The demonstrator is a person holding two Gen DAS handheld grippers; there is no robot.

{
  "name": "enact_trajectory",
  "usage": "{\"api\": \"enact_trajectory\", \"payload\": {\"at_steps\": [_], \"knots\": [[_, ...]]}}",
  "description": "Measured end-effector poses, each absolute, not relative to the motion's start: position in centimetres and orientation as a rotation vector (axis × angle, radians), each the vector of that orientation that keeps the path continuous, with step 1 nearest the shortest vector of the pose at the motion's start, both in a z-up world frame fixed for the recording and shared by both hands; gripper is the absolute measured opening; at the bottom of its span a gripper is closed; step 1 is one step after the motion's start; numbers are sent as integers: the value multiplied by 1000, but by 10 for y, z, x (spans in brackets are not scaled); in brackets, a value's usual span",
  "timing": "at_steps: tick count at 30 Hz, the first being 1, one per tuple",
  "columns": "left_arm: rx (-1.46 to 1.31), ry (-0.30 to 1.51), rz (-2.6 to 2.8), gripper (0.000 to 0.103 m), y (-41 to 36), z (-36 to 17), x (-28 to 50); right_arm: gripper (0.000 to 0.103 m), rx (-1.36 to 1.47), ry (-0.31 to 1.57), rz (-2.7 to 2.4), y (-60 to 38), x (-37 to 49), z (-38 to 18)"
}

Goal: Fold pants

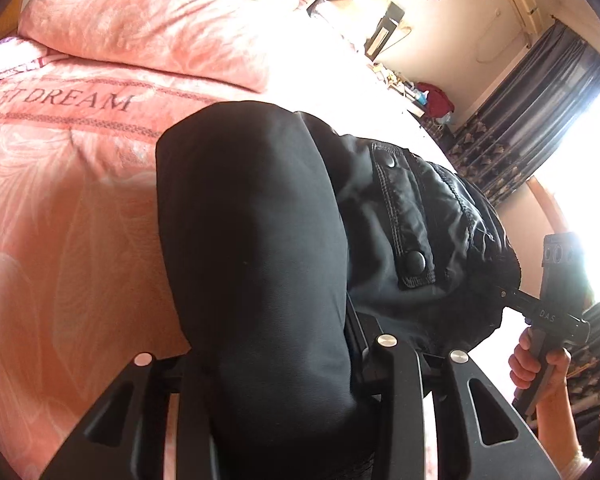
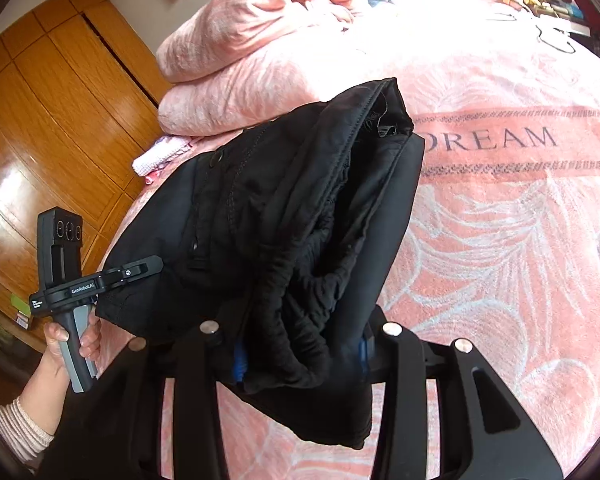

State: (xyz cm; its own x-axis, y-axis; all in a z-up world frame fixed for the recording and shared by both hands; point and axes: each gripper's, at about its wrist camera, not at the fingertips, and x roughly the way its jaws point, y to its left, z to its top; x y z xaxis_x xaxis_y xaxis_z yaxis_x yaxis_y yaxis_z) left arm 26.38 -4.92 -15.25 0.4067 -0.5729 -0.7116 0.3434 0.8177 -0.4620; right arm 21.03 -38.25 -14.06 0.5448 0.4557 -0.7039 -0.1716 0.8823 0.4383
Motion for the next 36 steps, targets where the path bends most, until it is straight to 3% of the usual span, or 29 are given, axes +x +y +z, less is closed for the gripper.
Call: {"api": "enact_trajectory", "payload": {"at_steps": [4, 6, 7, 9, 14, 19, 23, 36], "knots": [[-265, 990, -613, 51, -42, -166, 260, 56, 400, 961, 358, -394, 216, -179], [-245, 990, -583, 67, -43, -170, 261, 69, 402, 959, 339, -397, 210, -182], [-233, 984, -568, 69, -42, -171, 257, 74, 384, 956, 324, -397, 207, -182], [-203, 983, -522, 83, -37, -172, 260, 79, 353, 955, 298, -398, 198, -179], [-36, 907, -308, 94, -23, -148, 221, 89, 302, 943, 140, -401, 160, -152], [24, 948, -222, 98, -27, -120, 174, 98, 66, 955, -81, -365, 116, -120], [-35, 969, -252, 99, -34, -102, 147, 100, 61, 921, -72, -333, 82, -98], [8, 912, -161, 99, -32, -70, 112, 100, 41, 883, -102, -290, 51, -53]]}}
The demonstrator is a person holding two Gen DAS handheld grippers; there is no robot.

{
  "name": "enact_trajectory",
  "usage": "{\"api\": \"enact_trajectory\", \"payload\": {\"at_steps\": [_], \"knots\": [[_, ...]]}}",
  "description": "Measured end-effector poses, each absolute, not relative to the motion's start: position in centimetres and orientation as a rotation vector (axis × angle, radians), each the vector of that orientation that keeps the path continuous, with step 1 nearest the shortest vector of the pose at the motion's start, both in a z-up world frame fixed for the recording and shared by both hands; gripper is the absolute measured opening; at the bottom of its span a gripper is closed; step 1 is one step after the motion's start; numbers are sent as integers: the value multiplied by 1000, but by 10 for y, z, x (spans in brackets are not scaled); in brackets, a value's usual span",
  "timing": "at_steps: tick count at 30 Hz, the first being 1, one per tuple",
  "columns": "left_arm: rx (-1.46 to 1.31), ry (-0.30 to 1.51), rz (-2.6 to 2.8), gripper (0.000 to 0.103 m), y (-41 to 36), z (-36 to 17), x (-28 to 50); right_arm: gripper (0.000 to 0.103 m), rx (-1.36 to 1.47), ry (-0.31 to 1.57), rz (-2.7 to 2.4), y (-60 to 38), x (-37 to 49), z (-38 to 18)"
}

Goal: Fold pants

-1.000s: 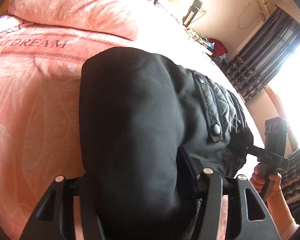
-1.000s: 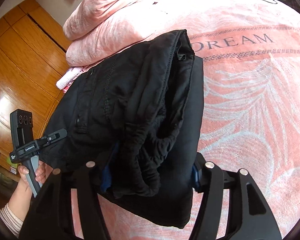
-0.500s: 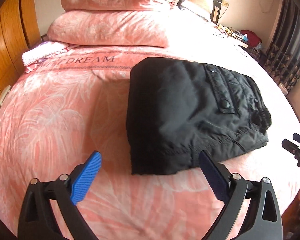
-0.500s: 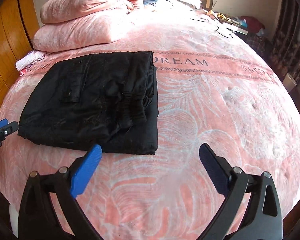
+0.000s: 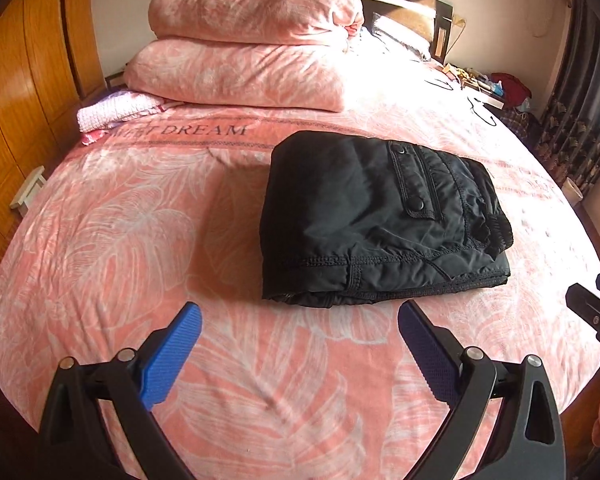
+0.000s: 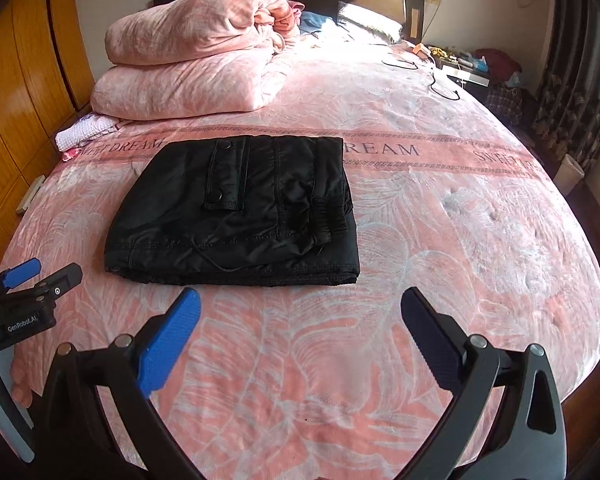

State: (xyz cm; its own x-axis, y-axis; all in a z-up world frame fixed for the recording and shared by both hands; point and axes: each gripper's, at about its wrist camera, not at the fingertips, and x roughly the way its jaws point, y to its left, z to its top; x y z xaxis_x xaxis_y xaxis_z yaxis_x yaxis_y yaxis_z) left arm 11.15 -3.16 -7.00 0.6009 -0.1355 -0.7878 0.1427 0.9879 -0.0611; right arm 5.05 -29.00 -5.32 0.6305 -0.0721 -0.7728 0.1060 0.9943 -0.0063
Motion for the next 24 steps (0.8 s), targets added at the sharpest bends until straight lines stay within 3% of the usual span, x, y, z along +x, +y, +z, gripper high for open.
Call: {"api": "enact_trajectory", "payload": {"at_steps": [24], "knots": [[113, 875, -122, 99, -50, -58, 112, 100, 49, 884, -166, -303, 50, -53]]}}
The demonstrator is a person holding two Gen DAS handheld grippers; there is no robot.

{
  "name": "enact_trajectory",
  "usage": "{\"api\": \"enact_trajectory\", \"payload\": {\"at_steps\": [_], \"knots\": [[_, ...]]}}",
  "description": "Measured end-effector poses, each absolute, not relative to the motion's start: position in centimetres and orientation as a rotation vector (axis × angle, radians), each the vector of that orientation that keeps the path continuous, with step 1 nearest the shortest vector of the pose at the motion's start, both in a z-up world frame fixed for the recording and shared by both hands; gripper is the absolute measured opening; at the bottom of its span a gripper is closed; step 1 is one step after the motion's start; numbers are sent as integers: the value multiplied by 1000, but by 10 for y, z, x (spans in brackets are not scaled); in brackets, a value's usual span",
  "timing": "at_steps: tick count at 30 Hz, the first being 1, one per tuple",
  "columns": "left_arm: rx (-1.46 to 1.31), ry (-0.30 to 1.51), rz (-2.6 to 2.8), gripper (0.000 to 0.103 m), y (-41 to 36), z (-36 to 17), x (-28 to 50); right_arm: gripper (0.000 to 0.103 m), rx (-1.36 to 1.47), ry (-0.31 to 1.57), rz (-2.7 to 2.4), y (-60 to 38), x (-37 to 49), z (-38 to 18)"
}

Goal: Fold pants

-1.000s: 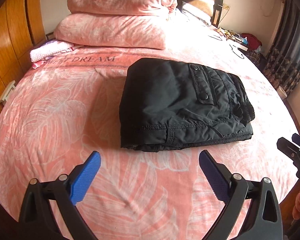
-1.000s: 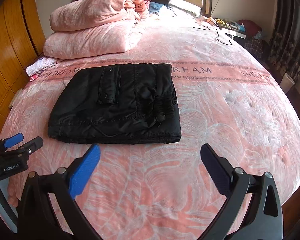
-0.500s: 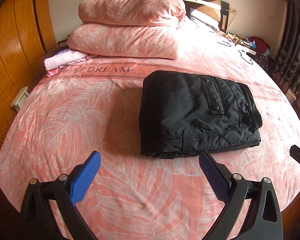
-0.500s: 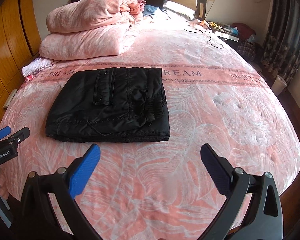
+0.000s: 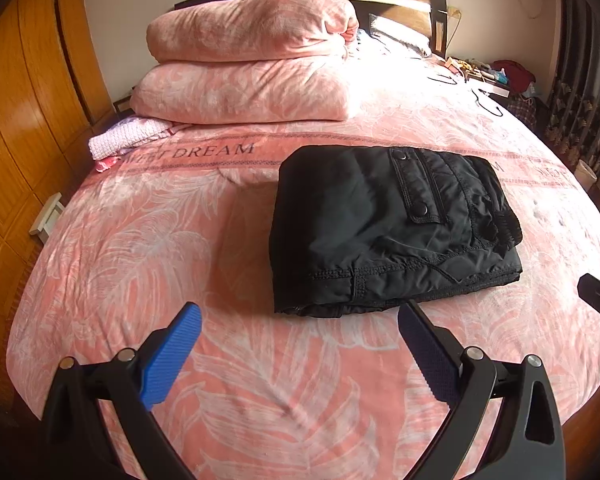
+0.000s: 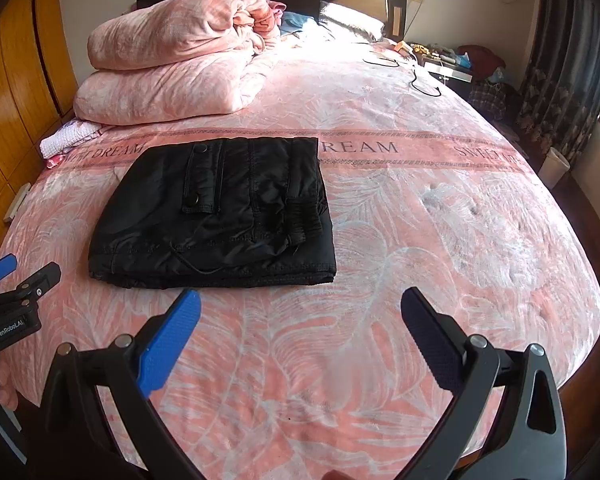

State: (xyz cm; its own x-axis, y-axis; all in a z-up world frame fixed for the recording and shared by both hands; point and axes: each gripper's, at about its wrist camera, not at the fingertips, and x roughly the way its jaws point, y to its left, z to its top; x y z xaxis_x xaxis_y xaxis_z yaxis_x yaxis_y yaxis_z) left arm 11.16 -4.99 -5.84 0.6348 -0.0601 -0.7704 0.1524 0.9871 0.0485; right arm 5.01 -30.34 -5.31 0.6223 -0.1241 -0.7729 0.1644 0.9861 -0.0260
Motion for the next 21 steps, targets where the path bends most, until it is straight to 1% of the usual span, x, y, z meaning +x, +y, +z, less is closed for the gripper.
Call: {"api": "enact_trajectory", "payload": {"at_steps": [21], "knots": [[113, 886, -130, 99, -52, -63, 113, 100, 35, 894, -173, -303, 53, -60]]}}
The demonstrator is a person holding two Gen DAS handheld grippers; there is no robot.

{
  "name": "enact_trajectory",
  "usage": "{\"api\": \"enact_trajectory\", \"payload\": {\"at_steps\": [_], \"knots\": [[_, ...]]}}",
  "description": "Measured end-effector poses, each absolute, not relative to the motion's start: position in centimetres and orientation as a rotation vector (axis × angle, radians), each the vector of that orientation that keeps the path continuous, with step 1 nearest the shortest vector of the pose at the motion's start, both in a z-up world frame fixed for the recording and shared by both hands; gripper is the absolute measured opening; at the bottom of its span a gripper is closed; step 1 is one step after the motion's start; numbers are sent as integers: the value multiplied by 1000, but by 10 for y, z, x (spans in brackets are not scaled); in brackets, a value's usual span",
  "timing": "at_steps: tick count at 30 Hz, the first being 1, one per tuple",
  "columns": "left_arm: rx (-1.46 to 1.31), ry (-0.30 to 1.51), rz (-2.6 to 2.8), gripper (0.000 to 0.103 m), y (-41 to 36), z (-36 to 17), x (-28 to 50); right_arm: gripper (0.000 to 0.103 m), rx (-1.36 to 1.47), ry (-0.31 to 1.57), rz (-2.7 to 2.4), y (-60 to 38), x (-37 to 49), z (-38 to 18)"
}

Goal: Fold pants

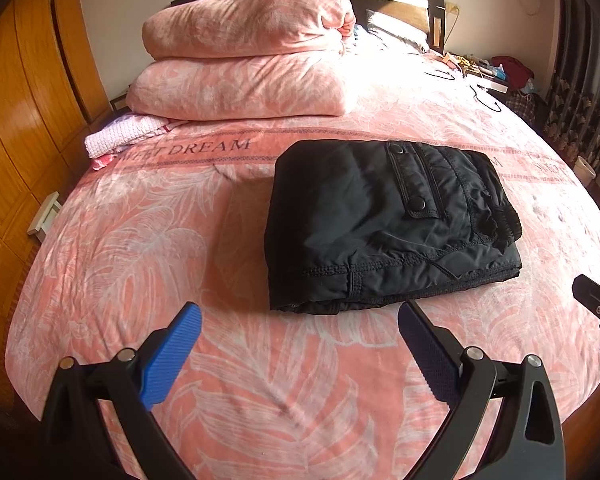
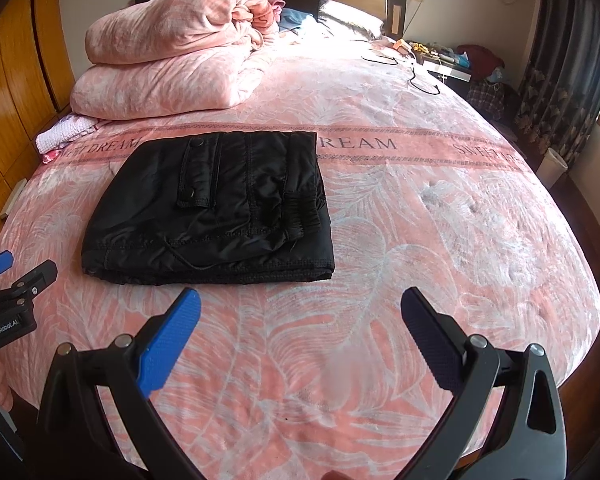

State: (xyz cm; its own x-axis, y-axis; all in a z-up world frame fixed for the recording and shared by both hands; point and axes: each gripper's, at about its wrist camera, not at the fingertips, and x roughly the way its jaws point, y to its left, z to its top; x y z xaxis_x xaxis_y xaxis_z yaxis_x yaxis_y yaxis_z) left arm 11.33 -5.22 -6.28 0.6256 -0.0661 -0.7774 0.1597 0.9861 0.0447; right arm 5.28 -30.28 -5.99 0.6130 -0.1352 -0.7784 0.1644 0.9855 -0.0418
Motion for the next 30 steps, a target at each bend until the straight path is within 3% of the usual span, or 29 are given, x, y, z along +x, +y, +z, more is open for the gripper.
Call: {"api": "enact_trajectory", "payload": {"at_steps": [30], "knots": [[113, 875, -122, 99, -52, -64, 115, 100, 32, 902, -172, -305, 58, -61]]}}
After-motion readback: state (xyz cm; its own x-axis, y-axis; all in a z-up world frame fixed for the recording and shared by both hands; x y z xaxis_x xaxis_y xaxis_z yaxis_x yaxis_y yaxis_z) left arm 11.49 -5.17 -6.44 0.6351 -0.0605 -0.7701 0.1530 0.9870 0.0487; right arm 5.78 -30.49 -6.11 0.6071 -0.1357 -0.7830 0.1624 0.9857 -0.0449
